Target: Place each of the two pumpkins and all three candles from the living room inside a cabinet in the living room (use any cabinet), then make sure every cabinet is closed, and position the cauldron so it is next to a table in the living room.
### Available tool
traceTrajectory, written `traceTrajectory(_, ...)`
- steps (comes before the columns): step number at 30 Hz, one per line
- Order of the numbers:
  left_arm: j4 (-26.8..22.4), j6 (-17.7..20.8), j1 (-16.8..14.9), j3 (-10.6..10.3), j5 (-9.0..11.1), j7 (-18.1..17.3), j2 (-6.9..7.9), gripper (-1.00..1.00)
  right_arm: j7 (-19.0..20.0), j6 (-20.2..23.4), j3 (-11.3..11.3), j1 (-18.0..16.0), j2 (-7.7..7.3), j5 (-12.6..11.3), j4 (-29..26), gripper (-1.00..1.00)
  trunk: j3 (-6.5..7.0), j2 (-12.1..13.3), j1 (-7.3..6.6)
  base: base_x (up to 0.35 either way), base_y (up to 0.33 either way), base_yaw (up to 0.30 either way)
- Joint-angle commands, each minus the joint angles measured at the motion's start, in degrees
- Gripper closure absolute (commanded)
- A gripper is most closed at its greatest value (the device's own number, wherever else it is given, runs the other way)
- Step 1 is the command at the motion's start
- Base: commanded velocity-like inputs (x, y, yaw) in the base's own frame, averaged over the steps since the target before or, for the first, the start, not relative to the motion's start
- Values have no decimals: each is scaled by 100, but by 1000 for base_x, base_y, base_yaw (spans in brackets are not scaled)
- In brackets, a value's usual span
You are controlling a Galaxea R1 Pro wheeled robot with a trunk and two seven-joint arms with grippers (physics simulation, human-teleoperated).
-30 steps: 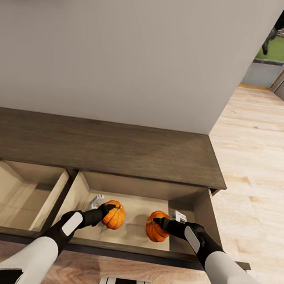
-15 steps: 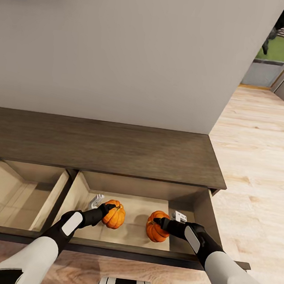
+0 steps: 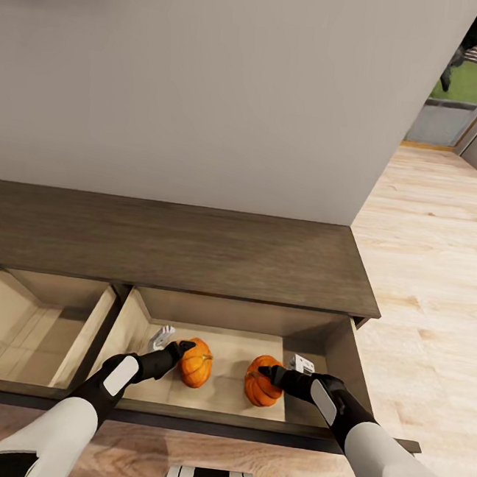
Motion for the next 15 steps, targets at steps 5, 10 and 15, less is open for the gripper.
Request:
traceTrajectory(5,511,-17,4,-23,7,0,36,-100,1,-5,0,0,6,8,0,-100,-1,1,2,0,0,0)
traceTrajectory(10,501,-26,4,-16,9,0,74,-100,-73,-16,-4,0,0,29,-4,-100,-1,1,2,0,0,0)
traceTrajectory(15,179,-8,4,40,14,0,266,-100,-435,-18,-15,0,-31,50,-60,-100,-1,1,2,0,0,0)
